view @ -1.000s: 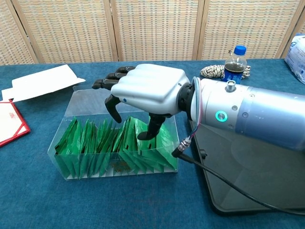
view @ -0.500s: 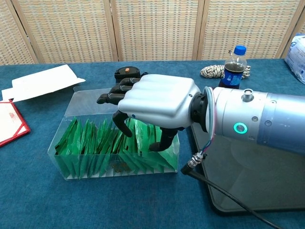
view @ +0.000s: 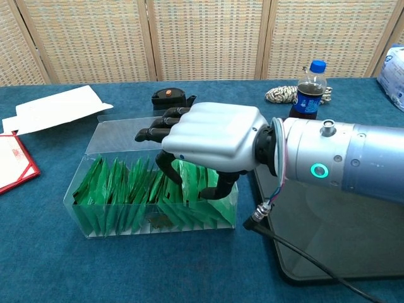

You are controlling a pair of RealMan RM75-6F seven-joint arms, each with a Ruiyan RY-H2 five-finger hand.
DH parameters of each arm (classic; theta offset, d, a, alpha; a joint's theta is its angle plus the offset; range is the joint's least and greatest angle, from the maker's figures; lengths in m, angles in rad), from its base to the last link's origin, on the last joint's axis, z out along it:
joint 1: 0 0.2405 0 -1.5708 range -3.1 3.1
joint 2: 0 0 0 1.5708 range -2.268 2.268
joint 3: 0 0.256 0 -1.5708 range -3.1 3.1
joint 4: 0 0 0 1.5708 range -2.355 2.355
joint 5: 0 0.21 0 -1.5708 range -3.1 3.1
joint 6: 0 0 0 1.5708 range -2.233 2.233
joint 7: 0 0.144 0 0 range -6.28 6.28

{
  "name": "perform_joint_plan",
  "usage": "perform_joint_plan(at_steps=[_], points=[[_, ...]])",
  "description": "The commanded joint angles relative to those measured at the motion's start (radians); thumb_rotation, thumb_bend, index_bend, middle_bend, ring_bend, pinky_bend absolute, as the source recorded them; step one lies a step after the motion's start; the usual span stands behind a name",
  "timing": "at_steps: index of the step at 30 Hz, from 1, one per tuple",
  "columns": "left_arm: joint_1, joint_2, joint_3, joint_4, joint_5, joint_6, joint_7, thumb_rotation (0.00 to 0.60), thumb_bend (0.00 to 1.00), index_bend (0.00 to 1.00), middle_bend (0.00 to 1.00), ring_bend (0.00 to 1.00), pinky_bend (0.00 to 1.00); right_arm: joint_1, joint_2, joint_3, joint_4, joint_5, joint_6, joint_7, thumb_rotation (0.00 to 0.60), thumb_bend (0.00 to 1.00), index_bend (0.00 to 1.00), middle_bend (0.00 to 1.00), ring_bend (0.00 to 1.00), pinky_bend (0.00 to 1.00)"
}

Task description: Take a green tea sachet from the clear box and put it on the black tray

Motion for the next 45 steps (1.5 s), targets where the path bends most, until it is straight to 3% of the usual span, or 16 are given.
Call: perform_joint_plan(at_steps=[1,45], points=[[-0.001,-0.001,0.0,0.0,-0.001,-0.001,0.002,0.6,0.07,0.0,0.0,0.0,0.0,0.001,-0.005,0.005,0.011,0.009,-0.004,-0.005,0.6,0.41,0.5,0.1,0.0,0.07],[-0.007,-0.003,-0.003,0.002,-0.016,-0.006,0.005,0.6,0.07,0.0,0.0,0.0,0.0,0.0,-0.062,0.015,0.097,0.018,-0.019,-0.007,0.6,0.54,0.59,0.12,0.0,0.1]])
